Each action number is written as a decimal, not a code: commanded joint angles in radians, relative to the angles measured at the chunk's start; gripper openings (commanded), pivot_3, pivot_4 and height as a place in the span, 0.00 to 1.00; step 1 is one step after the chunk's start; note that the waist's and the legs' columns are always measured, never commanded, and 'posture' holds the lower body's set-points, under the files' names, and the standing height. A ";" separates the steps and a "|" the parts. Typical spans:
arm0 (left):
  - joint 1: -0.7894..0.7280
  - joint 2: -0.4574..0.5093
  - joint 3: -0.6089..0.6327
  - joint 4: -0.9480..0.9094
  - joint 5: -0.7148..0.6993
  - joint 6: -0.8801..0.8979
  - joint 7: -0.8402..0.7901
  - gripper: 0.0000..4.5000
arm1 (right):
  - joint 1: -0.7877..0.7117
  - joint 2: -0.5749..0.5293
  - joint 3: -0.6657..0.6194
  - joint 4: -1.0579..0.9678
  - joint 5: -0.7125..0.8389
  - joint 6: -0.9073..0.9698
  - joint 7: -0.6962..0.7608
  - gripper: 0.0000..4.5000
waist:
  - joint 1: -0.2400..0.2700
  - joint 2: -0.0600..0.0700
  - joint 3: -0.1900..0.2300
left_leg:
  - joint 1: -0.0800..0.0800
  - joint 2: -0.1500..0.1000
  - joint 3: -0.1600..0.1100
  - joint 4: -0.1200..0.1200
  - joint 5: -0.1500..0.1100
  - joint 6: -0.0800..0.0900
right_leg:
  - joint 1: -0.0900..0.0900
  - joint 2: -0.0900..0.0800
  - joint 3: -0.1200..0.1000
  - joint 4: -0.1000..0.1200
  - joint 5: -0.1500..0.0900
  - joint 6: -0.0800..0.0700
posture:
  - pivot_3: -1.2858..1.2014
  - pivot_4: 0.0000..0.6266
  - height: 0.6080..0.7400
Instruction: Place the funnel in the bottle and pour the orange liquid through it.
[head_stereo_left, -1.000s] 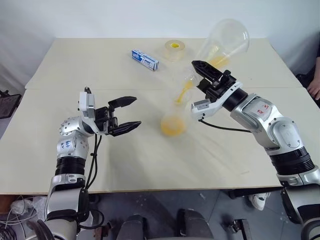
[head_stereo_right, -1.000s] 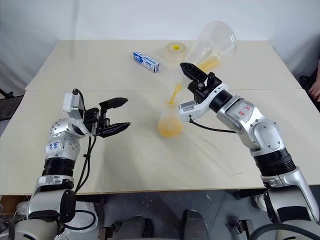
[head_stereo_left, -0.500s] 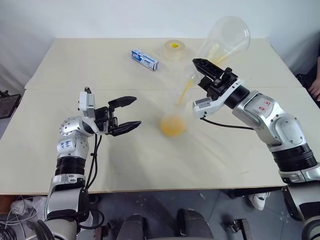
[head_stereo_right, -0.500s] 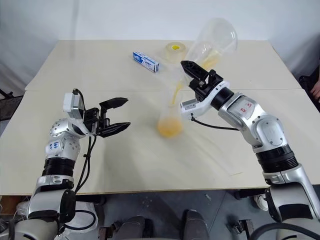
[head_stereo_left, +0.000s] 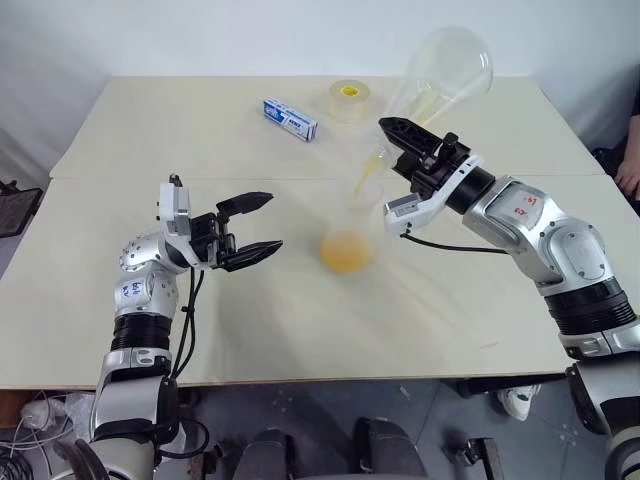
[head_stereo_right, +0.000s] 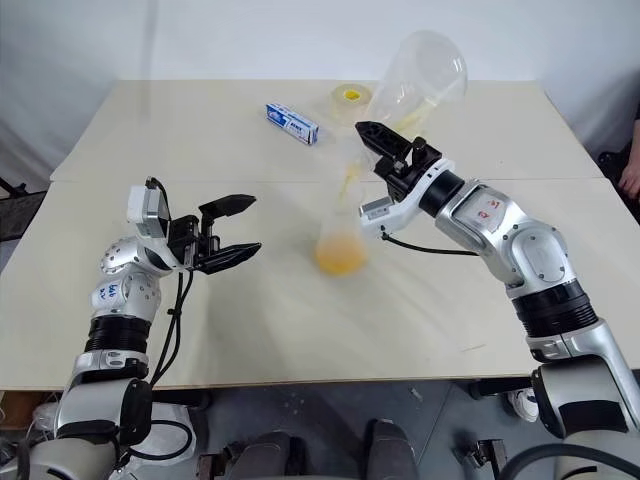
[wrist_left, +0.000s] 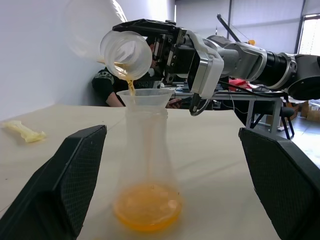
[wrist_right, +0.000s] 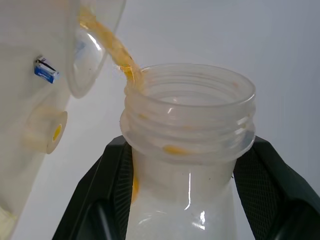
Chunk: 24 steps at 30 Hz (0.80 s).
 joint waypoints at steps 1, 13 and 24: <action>-0.024 0.002 0.018 -0.007 -0.019 -0.011 0.007 1.00 | -0.029 -0.025 -0.011 -0.019 0.002 -0.018 -0.023 0.54 | 0.000 0.000 0.000 | 0.000 0.000 0.000 0.000 0.000 0.000 | 0.000 0.000 0.000 0.000 0.000 0.000 | 0.52 0.24 1.00; -0.028 0.002 0.021 -0.002 -0.018 -0.018 0.015 1.00 | -0.048 -0.033 0.006 -0.002 -0.025 -0.062 -0.051 0.54 | 0.001 0.000 0.000 | 0.000 0.000 0.000 0.000 0.000 0.000 | 0.000 0.000 0.000 0.000 0.000 0.000 | 0.52 0.24 1.00; -0.024 0.005 0.021 -0.006 -0.018 -0.018 0.017 1.00 | -0.055 -0.036 0.017 0.009 -0.053 -0.074 -0.075 0.54 | 0.000 0.000 0.000 | 0.000 0.000 0.000 0.000 0.000 0.000 | 0.000 0.000 0.000 0.000 0.000 0.000 | 0.52 0.24 1.00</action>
